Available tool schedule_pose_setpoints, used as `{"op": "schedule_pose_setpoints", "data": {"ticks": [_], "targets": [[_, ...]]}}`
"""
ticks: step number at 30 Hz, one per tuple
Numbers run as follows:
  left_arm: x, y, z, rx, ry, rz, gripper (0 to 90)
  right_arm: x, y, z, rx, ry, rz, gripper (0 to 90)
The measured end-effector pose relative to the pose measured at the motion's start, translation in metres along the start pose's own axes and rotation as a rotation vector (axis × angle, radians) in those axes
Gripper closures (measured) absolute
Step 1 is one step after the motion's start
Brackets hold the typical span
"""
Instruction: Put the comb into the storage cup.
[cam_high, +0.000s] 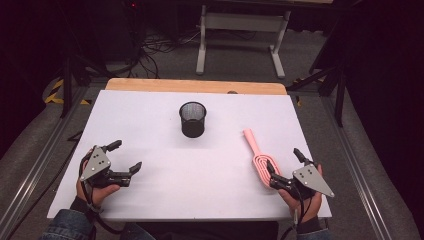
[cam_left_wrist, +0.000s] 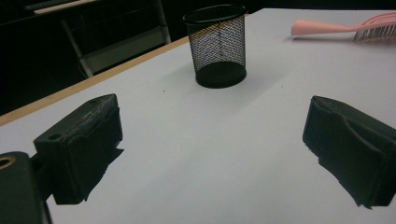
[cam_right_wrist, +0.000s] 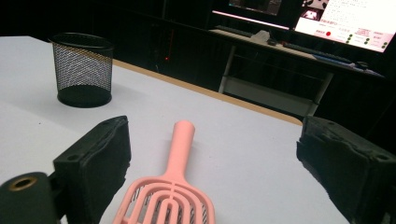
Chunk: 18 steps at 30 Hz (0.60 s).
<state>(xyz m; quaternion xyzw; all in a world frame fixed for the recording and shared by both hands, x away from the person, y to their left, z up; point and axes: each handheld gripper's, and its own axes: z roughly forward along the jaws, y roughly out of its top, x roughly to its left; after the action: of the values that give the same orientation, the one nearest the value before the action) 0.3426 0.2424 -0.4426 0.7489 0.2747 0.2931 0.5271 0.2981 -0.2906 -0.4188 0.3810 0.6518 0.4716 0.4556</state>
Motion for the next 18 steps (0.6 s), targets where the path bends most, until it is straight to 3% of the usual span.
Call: {"op": "schedule_pose_setpoints", "data": {"ticks": [13,15,18], "targets": [[-0.002,-0.002,0.0,0.022,-0.029,0.023,5.7,0.002,-0.001,0.009,0.01,0.028,0.0,10.1],[-0.002,-0.002,0.0,0.021,-0.028,0.018,5.7,0.006,-0.001,0.014,0.014,0.058,-0.009,10.4],[-0.003,-0.003,-0.001,0.03,-0.027,0.021,5.6,0.007,0.001,0.019,0.015,0.114,0.043,11.3]]}}
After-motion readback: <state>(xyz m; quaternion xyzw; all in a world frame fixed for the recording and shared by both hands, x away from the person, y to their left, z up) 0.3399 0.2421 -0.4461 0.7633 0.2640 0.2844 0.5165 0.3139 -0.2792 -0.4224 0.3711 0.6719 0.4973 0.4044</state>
